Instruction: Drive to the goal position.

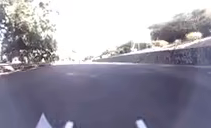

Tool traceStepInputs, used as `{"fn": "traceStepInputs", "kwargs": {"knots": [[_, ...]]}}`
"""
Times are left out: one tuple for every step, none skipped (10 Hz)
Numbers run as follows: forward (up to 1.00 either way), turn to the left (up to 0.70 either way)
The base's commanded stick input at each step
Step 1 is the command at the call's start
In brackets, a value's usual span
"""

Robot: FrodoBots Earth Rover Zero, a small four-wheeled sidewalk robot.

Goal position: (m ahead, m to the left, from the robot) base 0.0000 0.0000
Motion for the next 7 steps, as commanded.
{"fn": "traceStepInputs", "kwargs": {"knots": [[0.70,-0.35],[0.70,-0.35],[0.70,-0.35],[0.70,-0.35],[0.70,-0.22],[0.70,-0.10],[0.70,0.00]]}}
